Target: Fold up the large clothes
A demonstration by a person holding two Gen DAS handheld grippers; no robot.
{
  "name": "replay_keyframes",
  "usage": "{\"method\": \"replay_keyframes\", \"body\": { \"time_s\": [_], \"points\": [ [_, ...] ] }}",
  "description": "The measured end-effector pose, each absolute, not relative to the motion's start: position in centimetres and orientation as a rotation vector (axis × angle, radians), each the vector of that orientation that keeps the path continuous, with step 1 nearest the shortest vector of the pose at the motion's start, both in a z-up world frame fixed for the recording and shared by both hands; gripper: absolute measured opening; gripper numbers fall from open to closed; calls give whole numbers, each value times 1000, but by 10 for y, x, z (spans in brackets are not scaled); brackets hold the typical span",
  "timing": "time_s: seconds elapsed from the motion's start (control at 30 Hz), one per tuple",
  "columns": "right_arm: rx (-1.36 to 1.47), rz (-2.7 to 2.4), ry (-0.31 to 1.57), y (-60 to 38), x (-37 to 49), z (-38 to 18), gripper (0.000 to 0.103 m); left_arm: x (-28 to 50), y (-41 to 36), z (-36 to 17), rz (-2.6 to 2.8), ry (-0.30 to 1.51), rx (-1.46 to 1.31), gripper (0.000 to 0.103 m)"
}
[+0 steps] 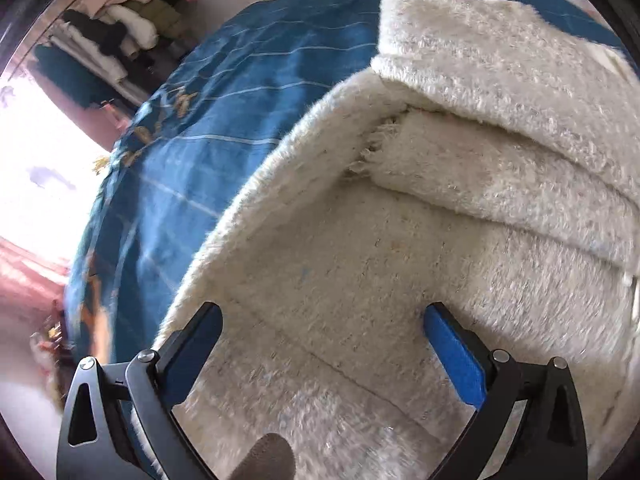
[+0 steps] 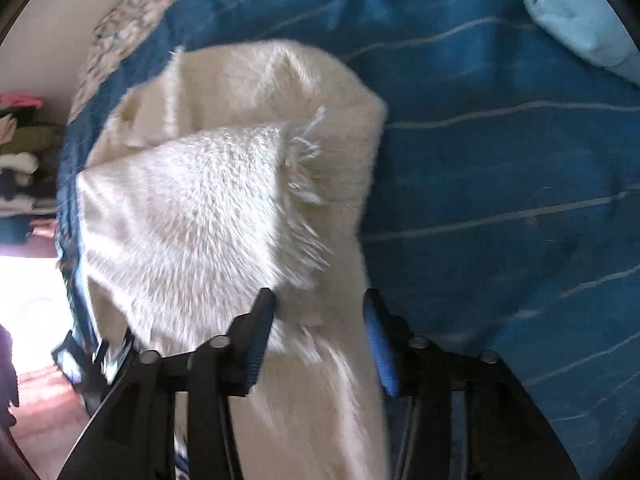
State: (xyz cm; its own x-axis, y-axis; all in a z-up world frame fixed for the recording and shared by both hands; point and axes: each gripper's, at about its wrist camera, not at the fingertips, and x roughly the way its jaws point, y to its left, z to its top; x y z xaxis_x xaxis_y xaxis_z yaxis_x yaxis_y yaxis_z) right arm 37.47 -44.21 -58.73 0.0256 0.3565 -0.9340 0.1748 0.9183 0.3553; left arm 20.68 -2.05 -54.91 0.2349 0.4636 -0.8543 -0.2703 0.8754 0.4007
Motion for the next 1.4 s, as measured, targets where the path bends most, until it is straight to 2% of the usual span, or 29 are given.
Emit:
{"method": "replay_keyframes", "body": {
  "time_s": [0.07,0.17,0.2,0.27,0.37,0.43,0.47,0.5,0.57,0.77,1.03,1.27,1.4],
  "points": [
    [441,189,1574,-450,356,-584,50,206,-34,-536,566,1218,229,103],
    [493,252,1643,-445,312,-613,49,199,-65,-513,621,1196,327,103],
    [477,256,1675,-443,299,-628,44,194,-77,-507,617,1198,340,103],
    [380,177,1708,-446,282,-655,21,187,-99,-498,621,1207,356,103],
    [436,168,1694,-449,282,-659,19,174,-130,-488,605,1229,376,103],
    [456,169,1703,-455,282,-646,22,164,-154,-484,576,1249,402,103],
    [450,169,1702,-458,281,-639,34,160,-166,-485,576,1262,436,103],
    [417,155,1696,-457,277,-629,53,153,-183,-485,575,1273,480,103],
    [323,115,1660,-470,266,-608,66,142,-209,-486,556,1290,537,103],
    [187,-94,1630,-530,211,-578,72,91,-310,-484,456,1332,625,103],
    [273,-341,1726,-619,141,-589,72,33,-434,-523,251,1290,834,103],
    [296,-385,1726,-642,136,-590,72,47,-440,-587,313,1331,942,103],
    [291,-351,1706,-633,159,-592,72,66,-415,-586,421,1273,934,103]
  ]
}}
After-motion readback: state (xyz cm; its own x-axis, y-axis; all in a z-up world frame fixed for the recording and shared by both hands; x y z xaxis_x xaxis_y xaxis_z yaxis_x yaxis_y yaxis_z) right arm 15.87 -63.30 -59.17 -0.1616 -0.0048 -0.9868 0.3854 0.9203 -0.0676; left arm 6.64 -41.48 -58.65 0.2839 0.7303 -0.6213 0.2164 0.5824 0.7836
